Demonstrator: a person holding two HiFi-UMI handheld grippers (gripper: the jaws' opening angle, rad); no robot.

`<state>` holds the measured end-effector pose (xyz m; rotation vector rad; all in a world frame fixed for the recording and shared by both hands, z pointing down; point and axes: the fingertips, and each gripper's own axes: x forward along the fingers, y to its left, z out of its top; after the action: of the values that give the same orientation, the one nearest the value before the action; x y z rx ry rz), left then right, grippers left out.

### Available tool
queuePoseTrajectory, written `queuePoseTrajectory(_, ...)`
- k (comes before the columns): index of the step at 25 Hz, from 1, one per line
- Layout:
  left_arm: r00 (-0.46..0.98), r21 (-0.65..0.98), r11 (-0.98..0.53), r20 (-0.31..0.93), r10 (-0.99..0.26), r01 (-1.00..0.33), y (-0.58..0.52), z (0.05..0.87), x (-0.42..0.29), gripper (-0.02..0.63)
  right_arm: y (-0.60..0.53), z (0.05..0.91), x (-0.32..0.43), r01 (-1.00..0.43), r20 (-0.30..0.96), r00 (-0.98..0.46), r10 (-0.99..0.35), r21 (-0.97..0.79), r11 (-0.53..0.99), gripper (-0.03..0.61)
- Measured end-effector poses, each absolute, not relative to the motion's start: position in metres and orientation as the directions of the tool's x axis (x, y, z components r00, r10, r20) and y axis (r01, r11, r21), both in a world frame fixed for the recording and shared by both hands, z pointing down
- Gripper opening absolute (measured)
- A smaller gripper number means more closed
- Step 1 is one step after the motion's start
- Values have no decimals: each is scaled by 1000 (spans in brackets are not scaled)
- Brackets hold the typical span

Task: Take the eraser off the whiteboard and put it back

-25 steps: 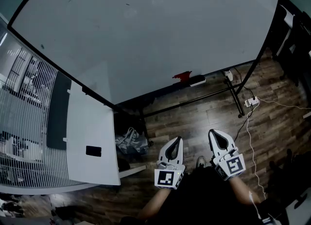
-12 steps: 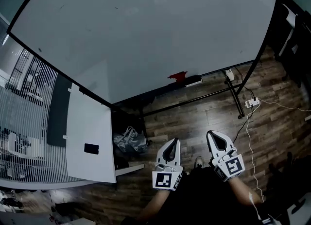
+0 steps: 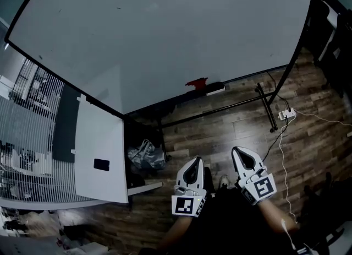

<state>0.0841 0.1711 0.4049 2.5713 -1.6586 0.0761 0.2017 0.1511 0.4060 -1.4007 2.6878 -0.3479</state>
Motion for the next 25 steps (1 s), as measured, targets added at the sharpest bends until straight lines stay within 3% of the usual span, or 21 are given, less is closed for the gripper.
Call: queuePoseTrajectory(25,470,62,-467,69,-880,-882,66,416,63,8,44,427,178,-822,49,-530,-847,-274,499,14)
